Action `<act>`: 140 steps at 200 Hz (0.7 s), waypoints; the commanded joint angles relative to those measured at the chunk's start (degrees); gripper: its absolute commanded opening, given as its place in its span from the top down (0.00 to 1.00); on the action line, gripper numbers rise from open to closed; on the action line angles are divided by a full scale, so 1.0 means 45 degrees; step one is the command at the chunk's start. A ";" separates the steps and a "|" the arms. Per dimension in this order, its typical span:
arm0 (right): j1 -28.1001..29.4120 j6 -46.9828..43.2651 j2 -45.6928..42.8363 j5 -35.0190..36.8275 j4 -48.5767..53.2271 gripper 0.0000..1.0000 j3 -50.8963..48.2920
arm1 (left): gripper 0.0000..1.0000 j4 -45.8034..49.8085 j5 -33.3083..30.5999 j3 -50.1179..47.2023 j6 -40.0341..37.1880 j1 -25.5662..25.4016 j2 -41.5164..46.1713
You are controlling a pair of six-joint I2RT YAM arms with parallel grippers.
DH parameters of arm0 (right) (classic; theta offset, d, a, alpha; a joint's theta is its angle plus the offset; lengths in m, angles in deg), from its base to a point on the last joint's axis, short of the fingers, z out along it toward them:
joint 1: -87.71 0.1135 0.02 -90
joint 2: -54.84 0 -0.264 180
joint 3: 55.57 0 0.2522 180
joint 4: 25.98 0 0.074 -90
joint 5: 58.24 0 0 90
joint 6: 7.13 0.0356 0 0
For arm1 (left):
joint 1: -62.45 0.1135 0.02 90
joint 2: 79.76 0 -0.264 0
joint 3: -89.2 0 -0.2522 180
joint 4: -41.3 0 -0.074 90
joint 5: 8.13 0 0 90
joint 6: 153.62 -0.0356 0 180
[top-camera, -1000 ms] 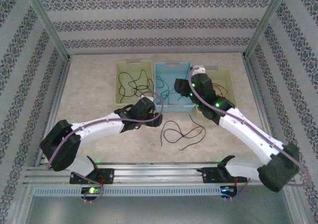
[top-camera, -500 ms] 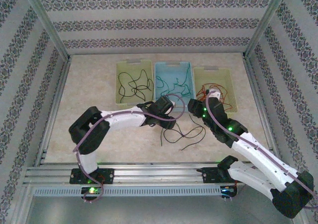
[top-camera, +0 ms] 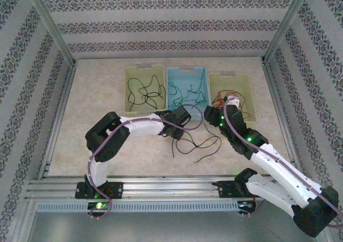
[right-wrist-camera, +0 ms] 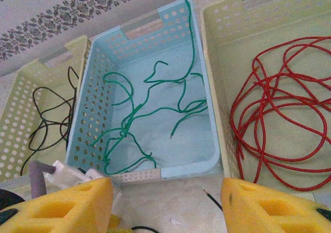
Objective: Untangle the cables
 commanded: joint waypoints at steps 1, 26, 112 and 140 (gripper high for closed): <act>-0.0157 0.0112 -0.0087 0.0209 0.0151 0.43 -0.0001 | 0.78 0.0991 0.0928 -0.0120 -0.0234 -0.0290 0.0011; -0.0193 0.0092 -0.0029 0.0152 0.0165 0.42 0.0096 | 0.95 0.0838 0.0990 -0.0250 -0.0218 -0.0290 0.0231; -0.0207 0.0246 -0.0068 0.0125 0.0310 0.42 0.0068 | 1.00 -0.1980 0.0206 -0.2045 -0.0234 -0.0310 0.4561; -0.0218 0.0327 -0.0071 0.0149 0.0310 0.42 0.0019 | 1.00 -0.2671 0.0191 -0.2399 -0.0207 -0.0291 0.6279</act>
